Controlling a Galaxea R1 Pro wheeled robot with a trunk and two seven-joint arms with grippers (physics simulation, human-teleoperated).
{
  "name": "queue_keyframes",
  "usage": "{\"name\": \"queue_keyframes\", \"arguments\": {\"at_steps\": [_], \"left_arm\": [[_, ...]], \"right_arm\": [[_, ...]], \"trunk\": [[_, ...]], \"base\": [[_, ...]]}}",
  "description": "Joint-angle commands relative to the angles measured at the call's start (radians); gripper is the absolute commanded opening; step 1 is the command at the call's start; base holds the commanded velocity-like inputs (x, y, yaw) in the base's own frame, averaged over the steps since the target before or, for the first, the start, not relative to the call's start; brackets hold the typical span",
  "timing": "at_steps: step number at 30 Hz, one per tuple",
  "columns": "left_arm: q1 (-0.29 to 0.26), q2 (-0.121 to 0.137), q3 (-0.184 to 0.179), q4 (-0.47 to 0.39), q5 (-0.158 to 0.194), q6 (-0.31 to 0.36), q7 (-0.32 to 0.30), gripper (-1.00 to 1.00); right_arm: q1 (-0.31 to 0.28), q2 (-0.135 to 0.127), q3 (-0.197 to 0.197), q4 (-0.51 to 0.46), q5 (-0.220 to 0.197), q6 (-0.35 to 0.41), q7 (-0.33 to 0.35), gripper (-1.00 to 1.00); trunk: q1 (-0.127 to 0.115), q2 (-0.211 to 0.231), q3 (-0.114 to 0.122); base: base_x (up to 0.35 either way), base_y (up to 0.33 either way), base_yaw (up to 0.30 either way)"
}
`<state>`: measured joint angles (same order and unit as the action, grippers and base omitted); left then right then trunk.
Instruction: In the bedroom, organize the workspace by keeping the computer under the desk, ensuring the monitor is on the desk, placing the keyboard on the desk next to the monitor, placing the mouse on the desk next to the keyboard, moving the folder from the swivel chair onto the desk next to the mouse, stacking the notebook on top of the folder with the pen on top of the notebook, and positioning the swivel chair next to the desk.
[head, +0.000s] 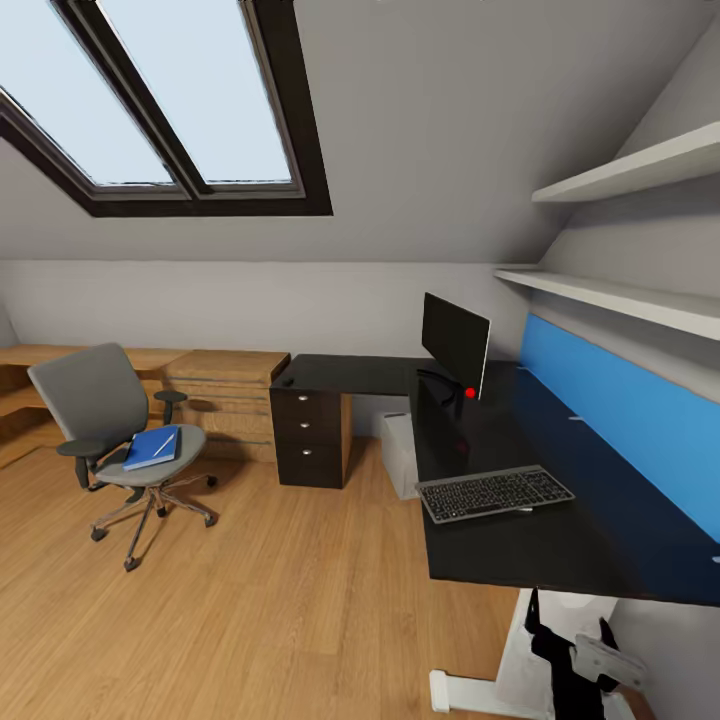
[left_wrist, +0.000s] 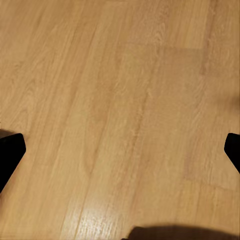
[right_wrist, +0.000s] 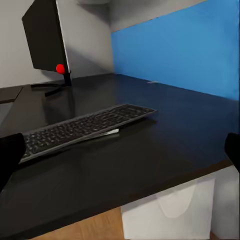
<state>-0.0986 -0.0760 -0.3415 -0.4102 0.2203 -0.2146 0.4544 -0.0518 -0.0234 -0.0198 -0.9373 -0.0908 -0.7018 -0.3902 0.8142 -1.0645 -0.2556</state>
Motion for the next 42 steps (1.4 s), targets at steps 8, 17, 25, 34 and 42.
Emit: {"name": "queue_keyframes", "arguments": {"at_steps": [8,17,25,34,42], "left_arm": [[-0.001,-0.001,-0.007,0.001,0.011,-0.006,0.006,1.0],[-0.001,-0.001,-0.007,0.004,0.009,-0.013,0.008,1.0],[-0.001,0.001,-0.007,0.008,0.008,-0.049,0.009,1.0],[-0.001,0.007,-0.006,0.008,0.008,-0.051,0.009,1.0],[-0.001,0.007,-0.007,0.006,0.008,-0.051,0.009,1.0]], "right_arm": [[-0.006,-0.003,-0.071,-0.38,-0.009,0.302,0.003,1.0],[-0.412,-0.016,-0.167,-0.318,-0.009,0.796,0.004,1.0],[-1.008,-0.112,-0.221,0.627,-0.011,0.878,0.022,1.0],[-1.072,-0.111,-0.216,0.745,0.007,0.855,0.074,1.0],[-1.076,-0.111,-0.197,0.751,0.018,0.86,0.08,1.0]], "trunk": [[-0.031,0.055,0.024],[-0.035,0.062,0.027],[-0.035,0.062,0.027],[-0.035,0.062,0.027],[-0.035,0.062,0.027]], "base": [[0.0,0.0,0.0],[0.0,0.0,0.0],[0.047,-0.006,0.0],[0.294,-0.068,0.0],[0.287,-0.176,0.0]]}}
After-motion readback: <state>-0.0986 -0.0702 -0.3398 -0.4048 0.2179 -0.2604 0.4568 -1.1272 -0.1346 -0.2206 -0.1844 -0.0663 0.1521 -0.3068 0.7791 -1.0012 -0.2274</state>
